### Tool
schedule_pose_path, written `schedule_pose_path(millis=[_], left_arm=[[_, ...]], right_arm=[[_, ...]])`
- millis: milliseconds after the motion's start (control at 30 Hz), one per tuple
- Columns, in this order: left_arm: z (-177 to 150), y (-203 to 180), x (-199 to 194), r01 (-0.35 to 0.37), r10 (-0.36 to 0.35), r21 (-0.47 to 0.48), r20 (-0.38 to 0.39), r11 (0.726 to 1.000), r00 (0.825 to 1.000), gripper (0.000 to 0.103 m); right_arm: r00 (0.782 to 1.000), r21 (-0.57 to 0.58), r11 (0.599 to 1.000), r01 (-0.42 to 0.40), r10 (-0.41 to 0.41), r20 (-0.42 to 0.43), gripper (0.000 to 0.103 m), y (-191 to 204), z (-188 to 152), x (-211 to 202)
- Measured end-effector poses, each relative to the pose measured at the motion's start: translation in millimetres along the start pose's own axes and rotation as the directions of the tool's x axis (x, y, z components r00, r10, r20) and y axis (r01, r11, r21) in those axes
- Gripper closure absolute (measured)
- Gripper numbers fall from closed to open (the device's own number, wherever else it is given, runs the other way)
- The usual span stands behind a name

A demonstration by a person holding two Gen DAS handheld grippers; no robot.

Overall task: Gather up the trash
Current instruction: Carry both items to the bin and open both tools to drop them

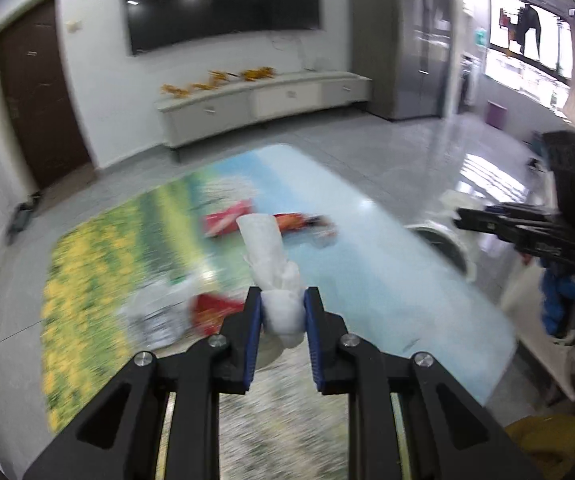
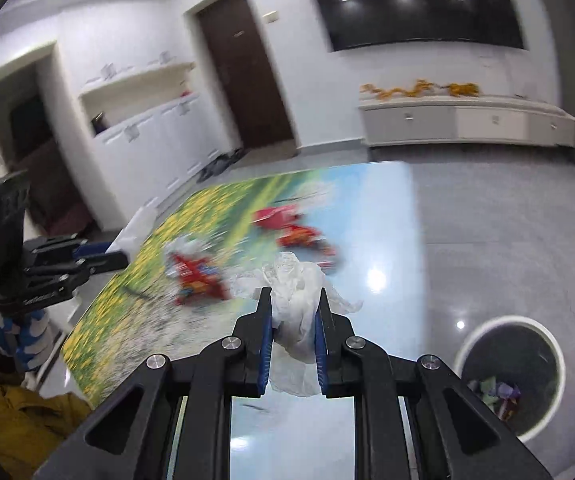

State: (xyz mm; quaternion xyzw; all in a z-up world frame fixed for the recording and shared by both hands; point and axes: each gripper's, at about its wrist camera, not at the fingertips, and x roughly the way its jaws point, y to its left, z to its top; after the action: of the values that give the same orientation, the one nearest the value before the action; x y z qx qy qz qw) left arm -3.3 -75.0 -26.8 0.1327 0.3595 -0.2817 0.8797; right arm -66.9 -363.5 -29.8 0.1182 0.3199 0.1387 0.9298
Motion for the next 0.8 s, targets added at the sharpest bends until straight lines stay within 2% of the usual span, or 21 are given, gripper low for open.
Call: schedule_pose_path(millis=[133,267,333,400,500,567,600,633,667,733,800], left_arm=[[49.6,-41.5,37.1,0.145,-0.143,0.047,-0.045,0.988,0.989,0.083],[94.3,-88.7,81.7,0.237,-0.231,0.081,-0.074,0.968,0.970,0.083],[117.6,-117.6,113.8,0.298,-0.290,0.067,-0.109,0.952,0.951,0.083],[131.8,-138.9,137.8,0.324,-0.314,0.073,-0.130,0.943,0.941,0.082],[150.1,-170.2,175.7,0.393,-0.381,0.036,-0.172,0.919,0.908,0.082],[157.9,-188.1,197.4,0.418,-0.408,0.019,-0.183,0.908,0.895,0.081],[160.5,-194.6,205.9,0.433,-0.424,0.006,-0.190,0.901,0.885,0.078],[163.4,-201.9,217.6,0.452,-0.443,-0.005,-0.203,0.892,0.873,0.073],[164.3,-205.4,222.2,0.453,-0.445,-0.007,-0.205,0.891,0.872,0.069],[165.4,-210.8,229.3,0.450,-0.445,-0.022,-0.197,0.893,0.874,0.047],[165.5,-209.8,229.9,0.455,-0.455,-0.045,-0.191,0.889,0.870,0.047]], right_arm=[[0.994,0.125,0.987,0.103,-0.108,0.030,0.085,-62.6,-5.5,-18.5],[0.982,0.217,0.959,0.183,-0.191,0.017,0.083,-117.8,-12.1,-23.5],[0.974,0.262,0.940,0.220,-0.227,-0.002,0.081,-145.9,-16.2,-19.6],[0.970,0.311,0.920,0.237,-0.244,-0.017,0.081,-173.4,-21.3,-14.2],[0.964,0.376,0.889,0.260,-0.264,-0.041,0.079,-212.6,-30.1,-2.3],[0.959,0.407,0.870,0.277,-0.278,-0.058,0.066,-233.7,-36.9,6.6],[0.958,0.423,0.862,0.280,-0.279,-0.067,0.057,-242.3,-40.7,10.7],[0.953,0.435,0.850,0.296,-0.291,-0.081,0.054,-250.9,-44.1,15.1],[0.949,0.440,0.842,0.311,-0.301,-0.094,0.054,-256.1,-46.6,18.1],[0.943,0.445,0.833,0.329,-0.313,-0.110,0.054,-260.5,-49.7,22.0],[0.942,0.454,0.827,0.332,-0.319,-0.108,0.054,-260.5,-50.9,19.7]])
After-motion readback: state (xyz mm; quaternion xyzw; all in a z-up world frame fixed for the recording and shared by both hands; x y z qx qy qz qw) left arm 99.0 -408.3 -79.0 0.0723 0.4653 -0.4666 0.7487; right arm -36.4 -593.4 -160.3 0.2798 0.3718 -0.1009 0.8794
